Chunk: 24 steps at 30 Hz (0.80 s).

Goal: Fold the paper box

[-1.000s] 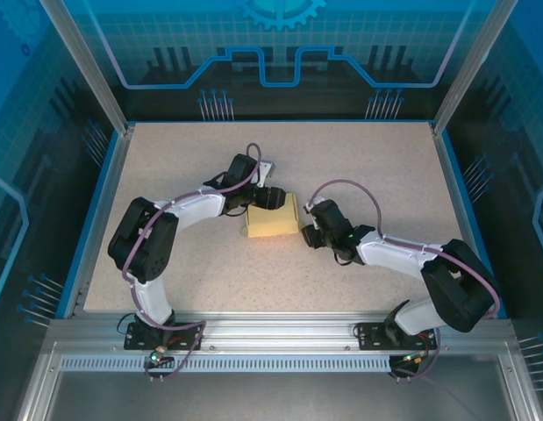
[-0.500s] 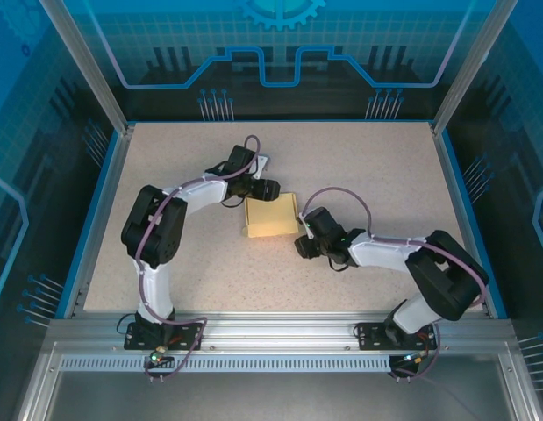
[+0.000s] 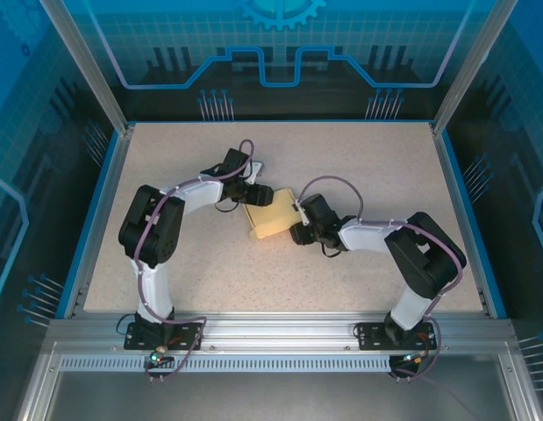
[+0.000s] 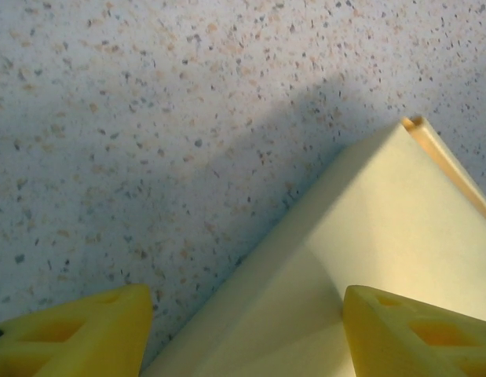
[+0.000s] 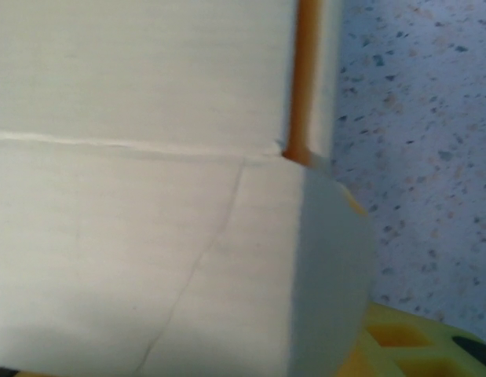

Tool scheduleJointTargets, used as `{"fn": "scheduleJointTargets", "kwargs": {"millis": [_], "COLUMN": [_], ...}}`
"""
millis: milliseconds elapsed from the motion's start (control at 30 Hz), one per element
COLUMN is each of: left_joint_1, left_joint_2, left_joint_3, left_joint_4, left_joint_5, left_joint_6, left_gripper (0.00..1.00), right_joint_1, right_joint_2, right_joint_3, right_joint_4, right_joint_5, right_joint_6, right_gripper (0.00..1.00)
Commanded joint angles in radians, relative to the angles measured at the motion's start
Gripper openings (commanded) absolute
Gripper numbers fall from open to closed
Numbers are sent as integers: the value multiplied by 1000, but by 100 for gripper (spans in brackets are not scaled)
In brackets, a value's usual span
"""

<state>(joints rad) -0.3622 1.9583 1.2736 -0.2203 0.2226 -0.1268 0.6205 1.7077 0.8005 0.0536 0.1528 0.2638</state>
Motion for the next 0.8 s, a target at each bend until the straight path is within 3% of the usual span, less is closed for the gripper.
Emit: {"fn": "scheduleJointTargets", "kwargs": {"millis": [0,267,433,767], "left_joint_1": [0,-11,-35,-11], "left_joint_2": [-68,-178,-201,-215], "left_joint_3": [-53,-202,-230,-229], "left_joint_4": [-8,63,52,95], "left_joint_5": [64,139,156,74], "left_joint_6": [-14,-74,-74,-89], "left_gripper": [66,66,66,66], "right_joint_1": [-44,-145,-151,-144], "right_joint_2": [30,17,-11,-166], "right_joint_3": [44,35,24,-54], "right_joint_4": [21,-19,-51,-134], "right_joint_5": [-17,13,9,20], "right_joint_6": [-27,12,43,97], "right_gripper": [48,47,47,48]}}
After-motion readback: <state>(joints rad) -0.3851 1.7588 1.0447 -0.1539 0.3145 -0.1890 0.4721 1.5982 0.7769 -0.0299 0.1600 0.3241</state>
